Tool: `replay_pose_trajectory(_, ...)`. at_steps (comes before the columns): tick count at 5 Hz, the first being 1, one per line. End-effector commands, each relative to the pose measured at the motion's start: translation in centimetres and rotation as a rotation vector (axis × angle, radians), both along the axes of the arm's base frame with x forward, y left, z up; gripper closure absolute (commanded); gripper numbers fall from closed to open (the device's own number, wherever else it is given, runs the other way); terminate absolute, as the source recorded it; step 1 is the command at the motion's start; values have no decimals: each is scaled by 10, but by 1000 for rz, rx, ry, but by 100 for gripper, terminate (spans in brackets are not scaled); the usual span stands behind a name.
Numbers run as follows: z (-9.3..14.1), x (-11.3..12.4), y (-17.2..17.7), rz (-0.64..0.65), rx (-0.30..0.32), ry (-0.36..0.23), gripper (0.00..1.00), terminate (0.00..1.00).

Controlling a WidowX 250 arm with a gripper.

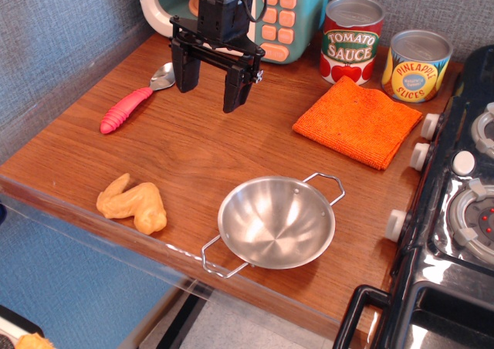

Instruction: Put the cloth to the right of the spoon.

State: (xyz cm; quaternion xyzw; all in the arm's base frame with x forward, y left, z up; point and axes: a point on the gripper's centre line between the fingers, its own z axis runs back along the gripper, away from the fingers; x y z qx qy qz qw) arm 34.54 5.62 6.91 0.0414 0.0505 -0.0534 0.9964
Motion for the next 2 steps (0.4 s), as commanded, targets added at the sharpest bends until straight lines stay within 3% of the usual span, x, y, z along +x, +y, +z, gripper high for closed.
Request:
replay_pose_trajectory(1,0,0,0,0,0,0,0,0)
replay_pose_trajectory(2,-2,14,-28,-23,-20,-8,0,0)
